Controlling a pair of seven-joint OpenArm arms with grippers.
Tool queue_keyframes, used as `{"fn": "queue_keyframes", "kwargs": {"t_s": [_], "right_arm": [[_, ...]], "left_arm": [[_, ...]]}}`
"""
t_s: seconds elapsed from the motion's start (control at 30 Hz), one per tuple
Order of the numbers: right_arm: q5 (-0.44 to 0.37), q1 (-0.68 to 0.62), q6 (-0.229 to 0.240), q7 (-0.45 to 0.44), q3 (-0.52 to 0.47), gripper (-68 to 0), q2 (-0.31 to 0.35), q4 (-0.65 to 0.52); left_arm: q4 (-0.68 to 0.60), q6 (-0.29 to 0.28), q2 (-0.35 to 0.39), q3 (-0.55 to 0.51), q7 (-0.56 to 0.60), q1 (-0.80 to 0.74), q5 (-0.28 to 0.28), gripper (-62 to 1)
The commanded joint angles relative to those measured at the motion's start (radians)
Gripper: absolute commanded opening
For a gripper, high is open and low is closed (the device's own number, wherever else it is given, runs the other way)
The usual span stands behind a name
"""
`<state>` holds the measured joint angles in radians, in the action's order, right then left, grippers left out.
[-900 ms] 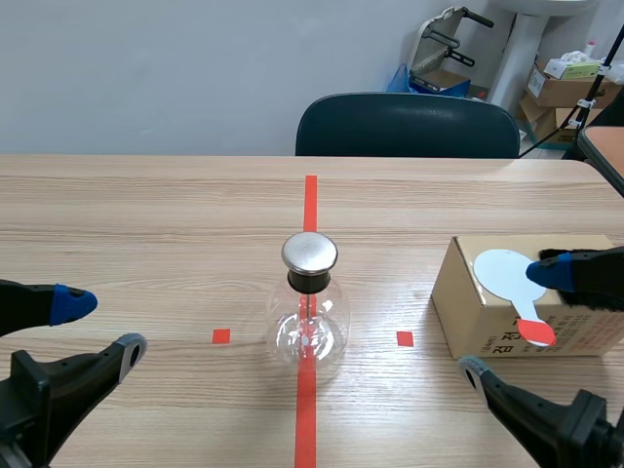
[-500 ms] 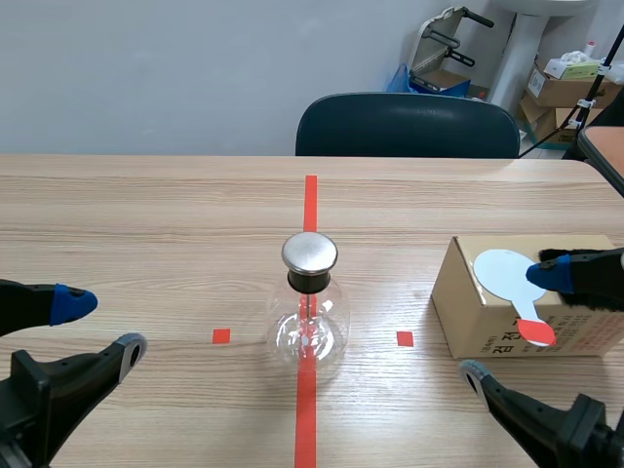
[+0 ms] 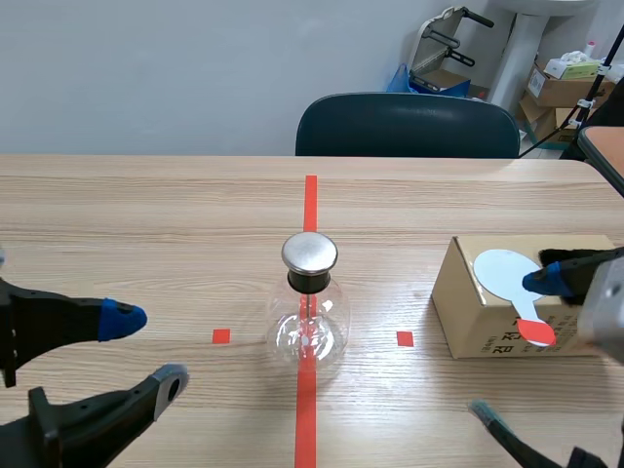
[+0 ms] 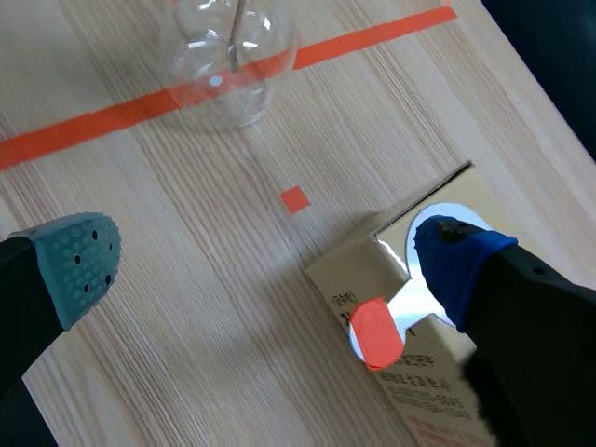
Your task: Do the electroscope experiment
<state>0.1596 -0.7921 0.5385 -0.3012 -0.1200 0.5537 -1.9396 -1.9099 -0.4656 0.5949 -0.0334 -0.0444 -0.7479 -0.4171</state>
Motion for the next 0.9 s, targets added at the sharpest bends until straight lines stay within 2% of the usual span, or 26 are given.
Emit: {"fn": "queue_keyframes", "kwargs": {"t_s": [0.0,0.1,0.27,0.37,0.5,0.6,0.67,0.77,0.87], "right_arm": [[0.078,-0.04,-0.053,-0.022,0.002,0.4,-0.022,-0.043],[0.305,-0.079,-0.168,-0.042,0.004,0.4,-0.091,-0.06],[0.727,-0.143,-0.428,-0.05,0.036,0.4,-0.269,-0.05],[0.897,-0.156,-0.551,-0.049,0.05,0.4,-0.362,-0.014],[1.004,-0.149,-0.743,-0.04,0.069,0.4,-0.419,0.068],[1.019,-0.12,-0.868,-0.004,0.097,0.4,-0.418,0.145],[1.028,-0.093,-0.935,0.012,0.108,0.4,-0.417,0.198],[1.041,-0.051,-1.004,0.023,0.119,0.4,-0.417,0.268],[1.042,-0.018,-1.021,0.026,0.126,0.4,-0.412,0.323]], "left_arm": [[-0.015,-0.001,0.014,0.012,0.037,0.003,-0.009,-20.2],[-0.015,-0.001,0.042,0.037,0.068,0.003,-0.009,-20.2],[-0.018,-0.001,0.091,0.068,0.119,0.003,-0.008,-20.1],[-0.029,-0.001,0.117,0.092,0.148,0.003,-0.005,-20.1],[-0.057,-0.001,0.144,0.122,0.16,0.003,-0.005,-14.3],[-0.075,-0.001,0.158,0.131,0.16,0.003,-0.005,-7.7],[-0.082,-0.001,0.16,0.138,0.159,0.003,-0.005,-4.3],[-0.086,-0.001,0.16,0.154,0.16,0.003,-0.005,-3.4],[-0.086,-0.001,0.161,0.182,0.159,0.003,-0.005,-3.4]]}}
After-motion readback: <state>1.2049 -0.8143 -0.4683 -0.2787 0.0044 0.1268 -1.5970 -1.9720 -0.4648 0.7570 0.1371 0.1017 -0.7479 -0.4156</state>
